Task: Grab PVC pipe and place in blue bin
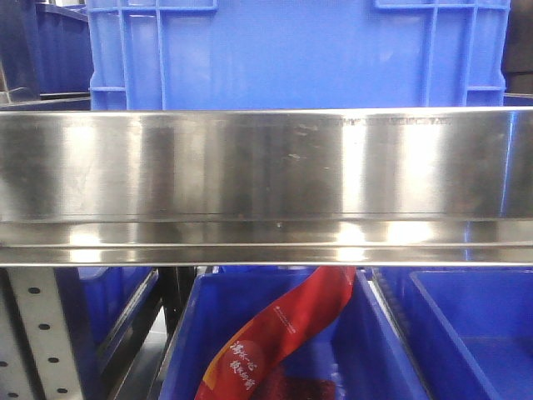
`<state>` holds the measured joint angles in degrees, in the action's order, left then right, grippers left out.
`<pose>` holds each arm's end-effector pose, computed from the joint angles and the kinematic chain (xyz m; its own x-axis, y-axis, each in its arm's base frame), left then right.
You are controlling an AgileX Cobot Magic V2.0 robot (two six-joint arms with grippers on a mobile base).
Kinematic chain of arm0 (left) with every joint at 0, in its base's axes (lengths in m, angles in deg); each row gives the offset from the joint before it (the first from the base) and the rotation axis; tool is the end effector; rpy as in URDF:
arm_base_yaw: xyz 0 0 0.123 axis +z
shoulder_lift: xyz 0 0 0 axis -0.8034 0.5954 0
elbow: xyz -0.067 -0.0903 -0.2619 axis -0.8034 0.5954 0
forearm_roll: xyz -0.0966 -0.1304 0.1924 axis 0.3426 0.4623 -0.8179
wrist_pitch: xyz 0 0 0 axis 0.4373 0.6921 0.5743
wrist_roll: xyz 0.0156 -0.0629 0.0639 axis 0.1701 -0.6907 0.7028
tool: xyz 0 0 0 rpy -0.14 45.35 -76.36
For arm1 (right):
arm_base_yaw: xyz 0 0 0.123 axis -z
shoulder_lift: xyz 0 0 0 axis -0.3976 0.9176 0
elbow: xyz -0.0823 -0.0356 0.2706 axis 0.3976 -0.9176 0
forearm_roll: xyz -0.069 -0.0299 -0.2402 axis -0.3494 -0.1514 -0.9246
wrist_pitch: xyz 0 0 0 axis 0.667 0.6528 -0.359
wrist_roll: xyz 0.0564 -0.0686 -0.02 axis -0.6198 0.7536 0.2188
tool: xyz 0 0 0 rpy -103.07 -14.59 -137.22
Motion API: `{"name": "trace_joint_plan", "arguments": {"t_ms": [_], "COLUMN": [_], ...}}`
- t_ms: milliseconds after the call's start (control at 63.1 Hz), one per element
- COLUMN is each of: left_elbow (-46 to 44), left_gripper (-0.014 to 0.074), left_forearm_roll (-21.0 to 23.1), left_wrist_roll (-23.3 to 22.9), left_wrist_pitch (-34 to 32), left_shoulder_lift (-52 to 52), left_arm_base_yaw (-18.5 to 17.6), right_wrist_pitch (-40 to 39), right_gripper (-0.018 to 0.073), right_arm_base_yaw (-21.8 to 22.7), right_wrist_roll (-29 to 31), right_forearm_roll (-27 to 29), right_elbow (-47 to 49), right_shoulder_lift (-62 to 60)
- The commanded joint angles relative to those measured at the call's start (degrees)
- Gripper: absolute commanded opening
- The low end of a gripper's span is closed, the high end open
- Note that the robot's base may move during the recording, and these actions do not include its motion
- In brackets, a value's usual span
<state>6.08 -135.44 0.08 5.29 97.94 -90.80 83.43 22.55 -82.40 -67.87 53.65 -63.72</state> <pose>0.0752 -0.0034 0.3721 -0.1230 -0.1372 -0.9829 0.1415 0.9779 -0.1542 0.0561 0.0009 0.2152 0.1010 0.0305 -0.9944 -0.0176 0.9994 0.0288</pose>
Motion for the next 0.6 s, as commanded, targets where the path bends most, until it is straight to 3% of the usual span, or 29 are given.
{"name": "trace_joint_plan", "arguments": {"t_ms": [0, 586], "left_elbow": [0.0, 0.0], "left_gripper": [-0.0111, -0.0111], "left_forearm_roll": [-0.6, -0.6], "left_wrist_roll": [-0.4, -0.4], "left_wrist_pitch": [-0.4, -0.4], "left_shoulder_lift": [-0.2, -0.2], "left_arm_base_yaw": [0.1, 0.1], "right_wrist_pitch": [-0.5, -0.5], "right_gripper": [-0.0162, -0.0162], "right_arm_base_yaw": [0.2, 0.2], "right_wrist_roll": [-0.1, -0.1], "right_forearm_roll": [0.4, 0.4], "right_elbow": [-0.1, -0.1], "right_shoulder_lift": [-0.2, -0.2]}}
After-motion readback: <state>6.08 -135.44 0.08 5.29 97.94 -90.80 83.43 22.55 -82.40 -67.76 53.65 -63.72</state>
